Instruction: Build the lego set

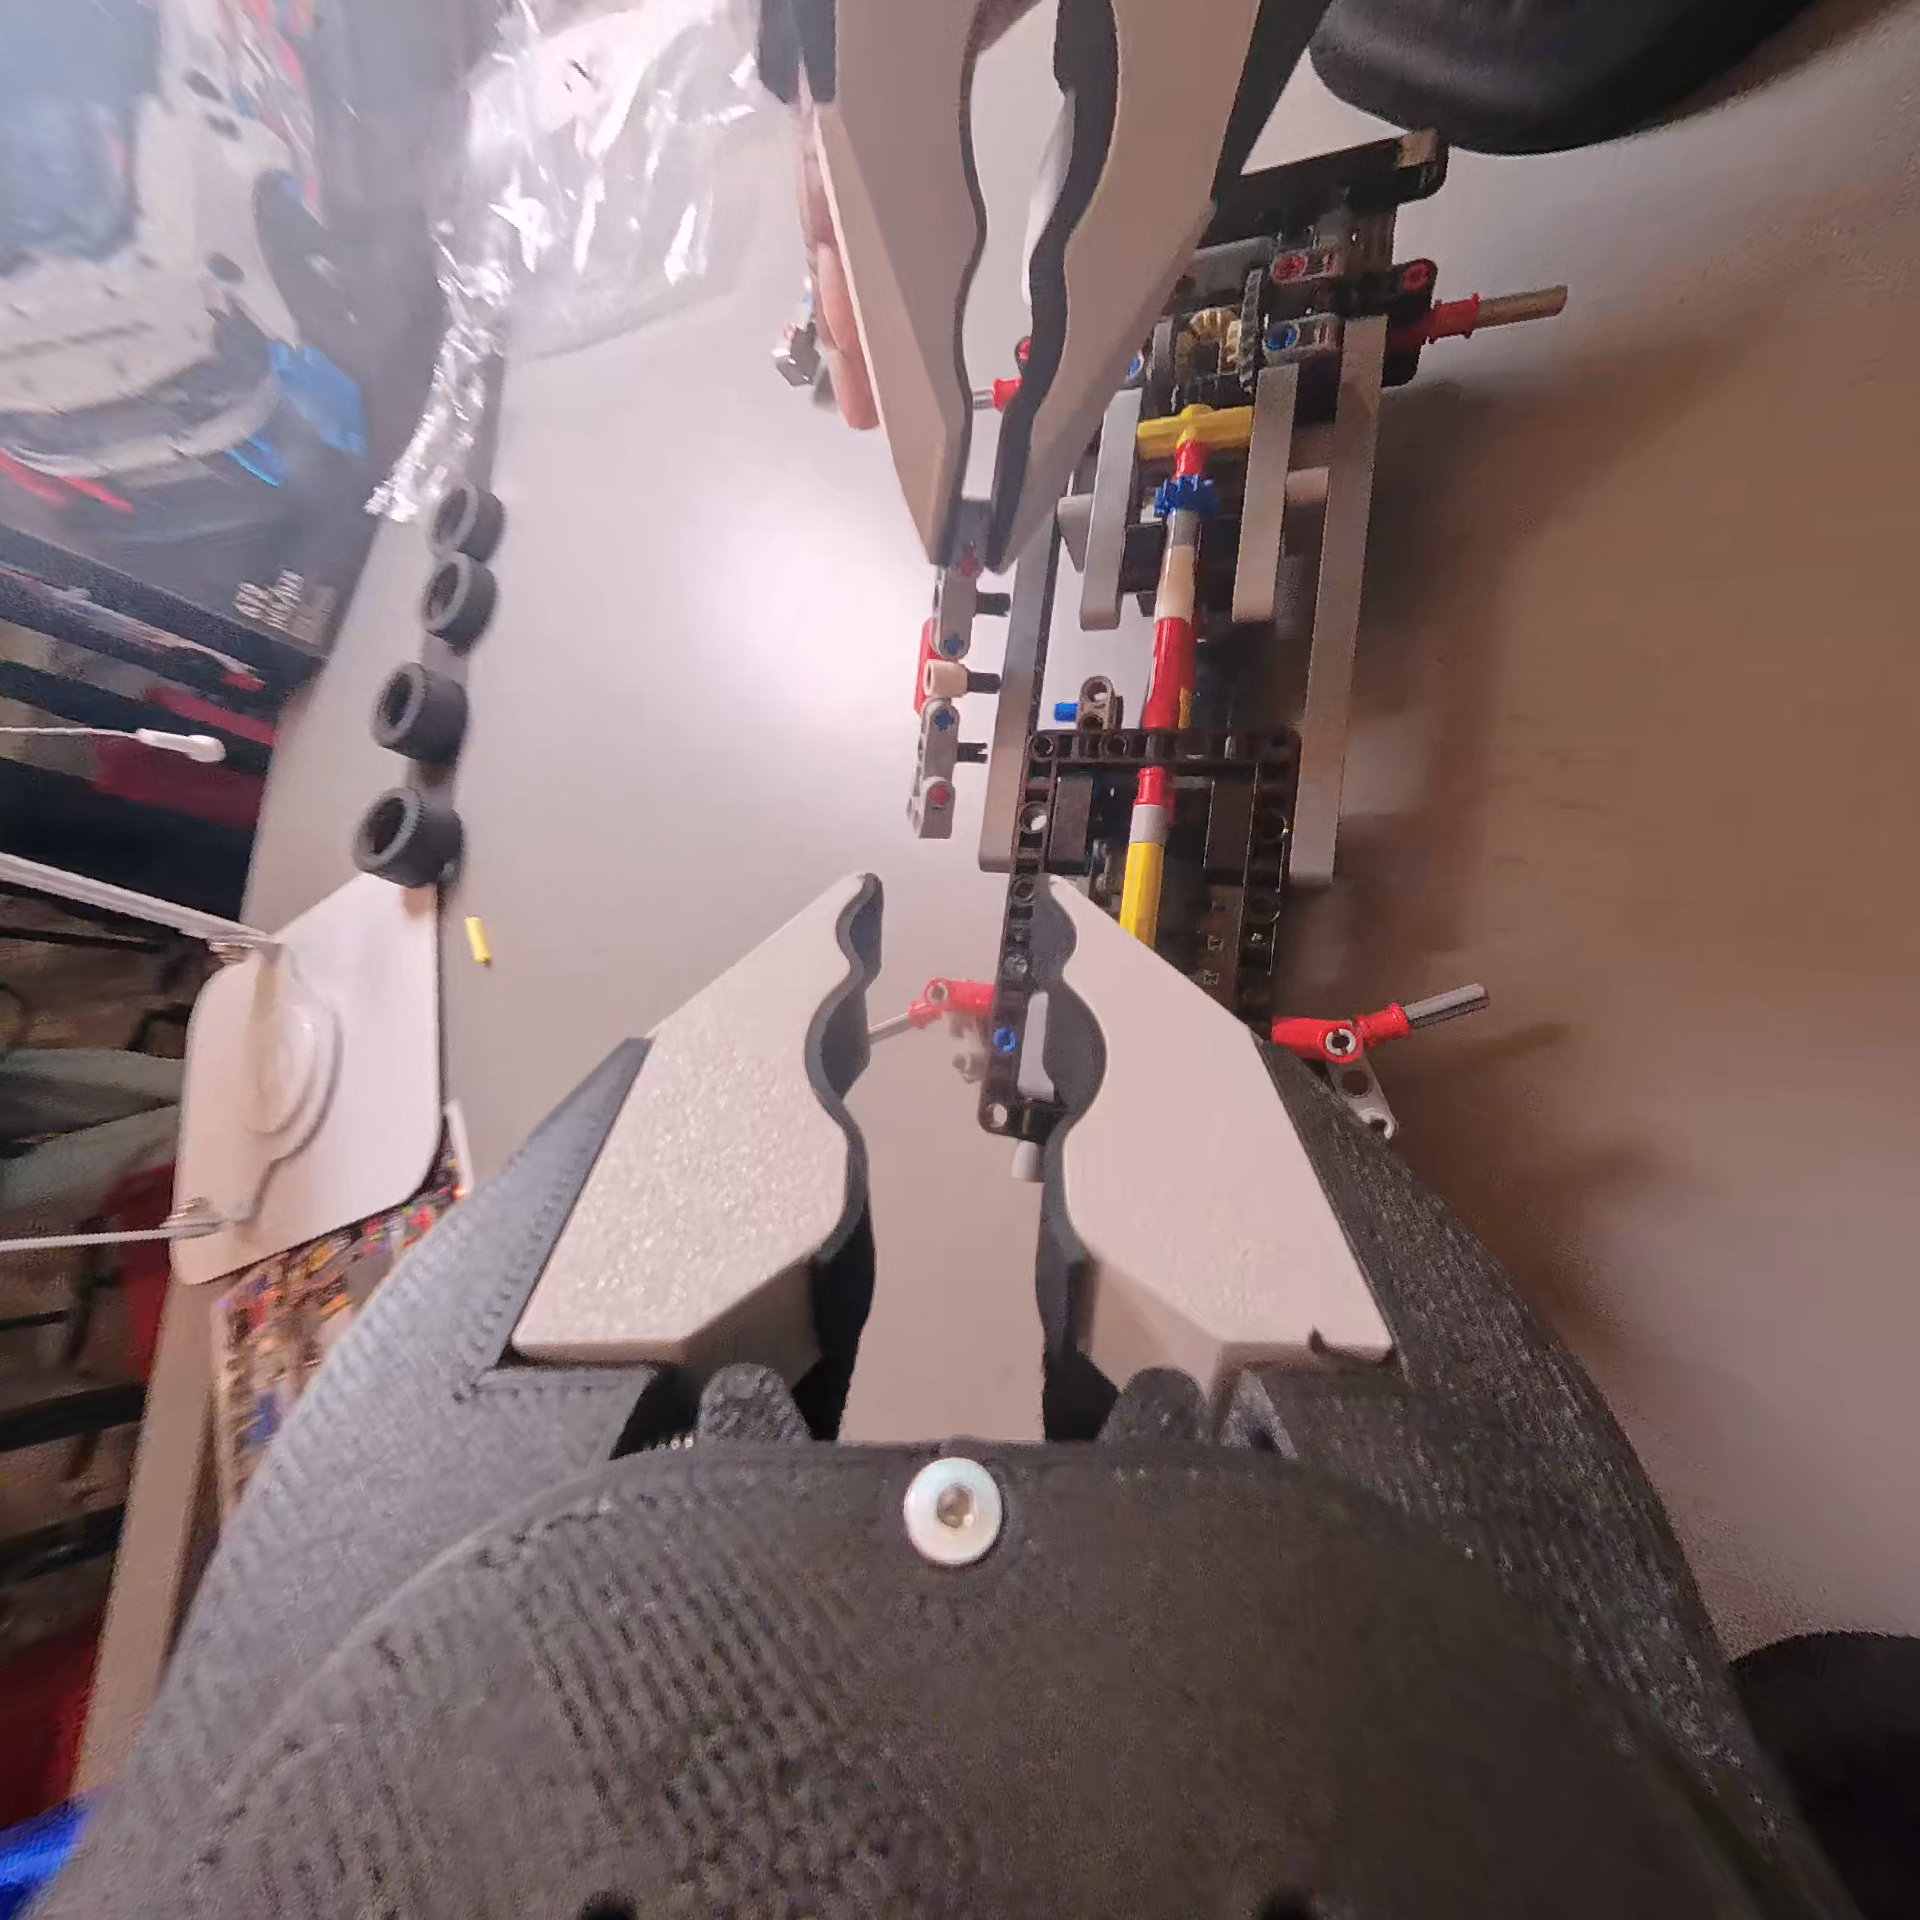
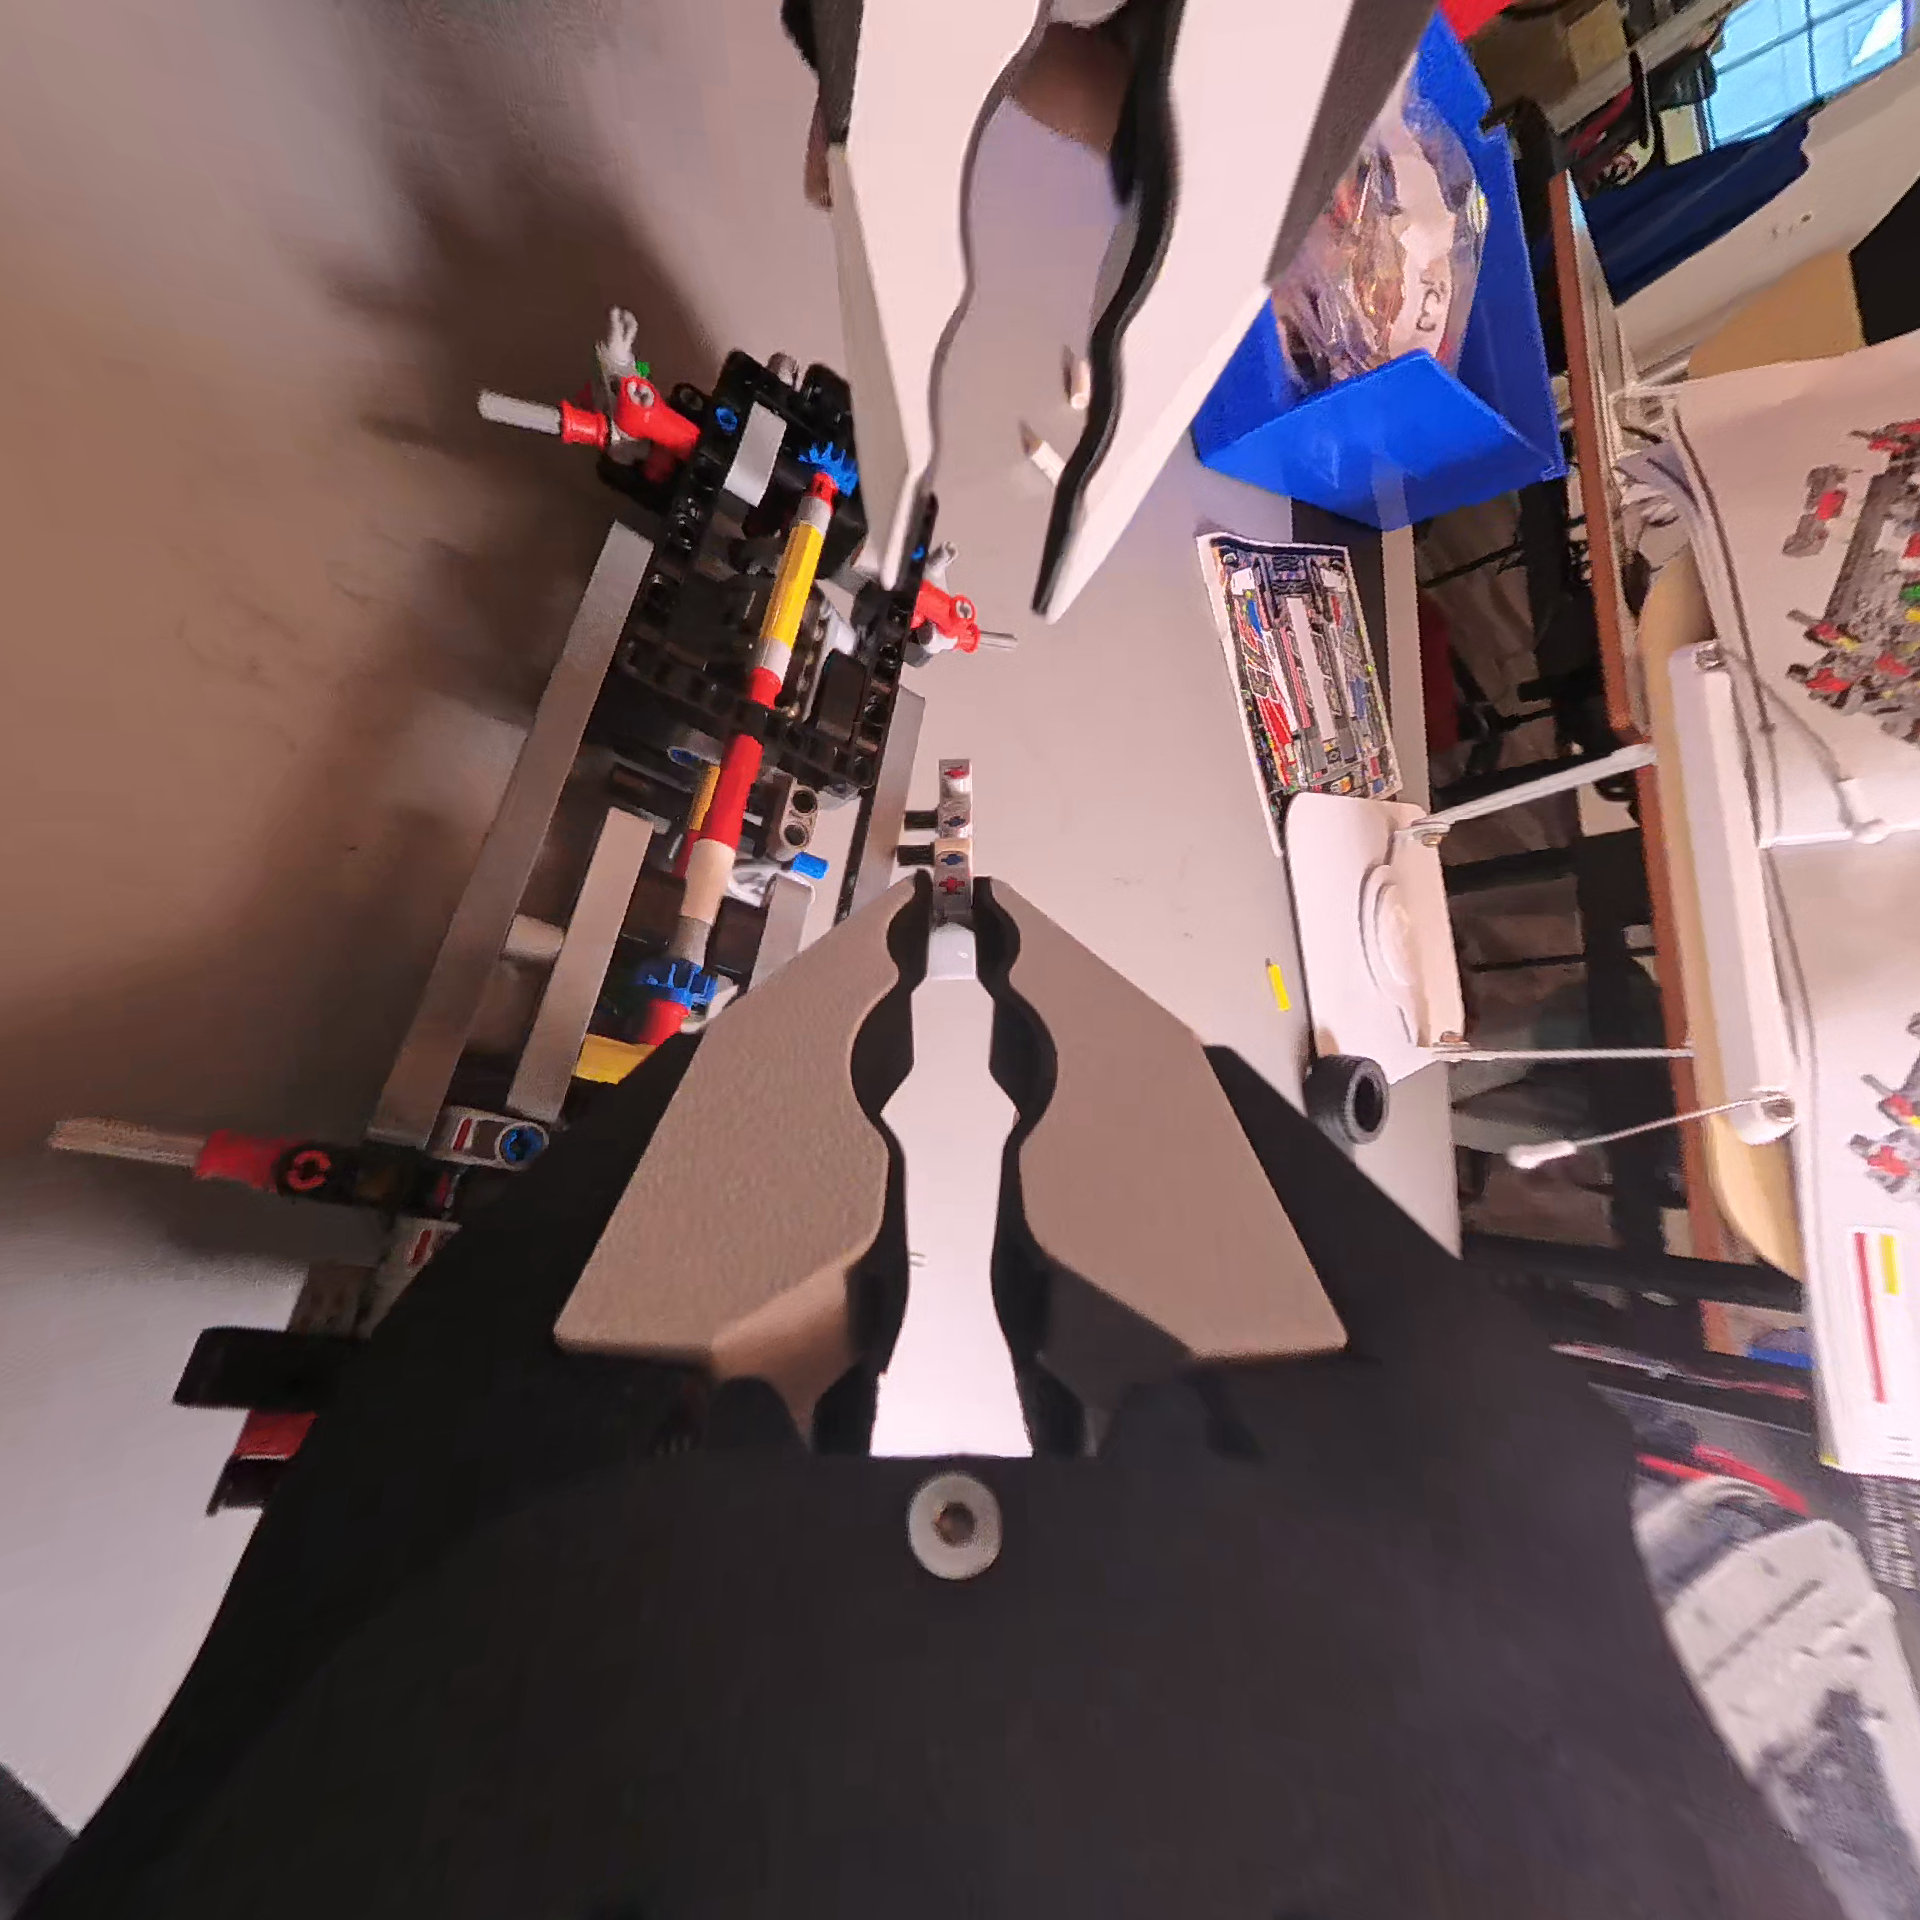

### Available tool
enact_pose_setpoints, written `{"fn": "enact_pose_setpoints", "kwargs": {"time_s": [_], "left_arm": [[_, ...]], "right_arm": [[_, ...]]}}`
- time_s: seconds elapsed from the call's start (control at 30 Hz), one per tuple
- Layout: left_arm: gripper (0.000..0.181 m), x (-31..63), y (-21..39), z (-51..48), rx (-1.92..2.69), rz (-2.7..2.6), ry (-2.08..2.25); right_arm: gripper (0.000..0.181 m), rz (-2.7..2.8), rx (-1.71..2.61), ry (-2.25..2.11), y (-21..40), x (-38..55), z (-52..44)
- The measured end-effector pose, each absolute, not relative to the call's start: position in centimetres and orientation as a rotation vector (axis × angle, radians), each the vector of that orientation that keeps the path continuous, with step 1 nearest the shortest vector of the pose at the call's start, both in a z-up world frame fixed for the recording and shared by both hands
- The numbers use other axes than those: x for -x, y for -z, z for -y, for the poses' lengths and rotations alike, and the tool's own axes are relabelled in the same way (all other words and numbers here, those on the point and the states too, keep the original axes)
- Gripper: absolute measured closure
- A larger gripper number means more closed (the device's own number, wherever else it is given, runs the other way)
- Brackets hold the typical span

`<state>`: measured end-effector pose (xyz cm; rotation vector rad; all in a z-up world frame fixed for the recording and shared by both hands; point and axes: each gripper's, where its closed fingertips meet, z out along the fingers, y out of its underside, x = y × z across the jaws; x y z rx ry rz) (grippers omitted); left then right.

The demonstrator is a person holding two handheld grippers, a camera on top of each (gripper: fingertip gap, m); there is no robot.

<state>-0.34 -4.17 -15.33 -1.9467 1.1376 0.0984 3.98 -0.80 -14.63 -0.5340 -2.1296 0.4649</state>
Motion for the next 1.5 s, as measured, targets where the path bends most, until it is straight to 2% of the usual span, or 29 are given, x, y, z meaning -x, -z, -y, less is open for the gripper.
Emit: {"fn": "enact_pose_setpoints", "kwargs": {"time_s": [0.03,0.33,0.47,0.53,0.97,1.23,1.5], "left_arm": [[0.153,0.3,15.6,4.0,1.959,-1.136,-0.057],[0.149,-1.1,15.7,1.7,2.046,-1.204,0.537],[0.171,-1.2,15.9,0.8,2.017,-1.224,0.56],[0.172,-1.2,16.2,0.6,2.018,-1.23,0.55],[0.175,-1.2,18.3,0.2,2.122,-1.255,0.629],[0.175,-1.0,18.9,0.4,2.164,-1.23,0.626],[0.175,-0.8,18.8,1.2,2.205,-1.187,0.61]], "right_arm": [[0.175,2.125,0.557,-0.506,14.6,-4.0,0.8],[0.175,2.001,0.772,-1.017,12.6,-3.5,0.1],[0.175,1.967,0.845,-1.134,12.6,-3.6,-0.7],[0.175,1.974,0.869,-1.157,13.0,-3.7,-1.0],[0.173,2.321,0.953,-1.077,15.9,-3.9,-1.4],[0.157,2.449,0.987,-1.049,16.7,-4.6,-0.7],[0.153,2.482,1.023,-0.912,16.6,-4.9,-1.1]]}}
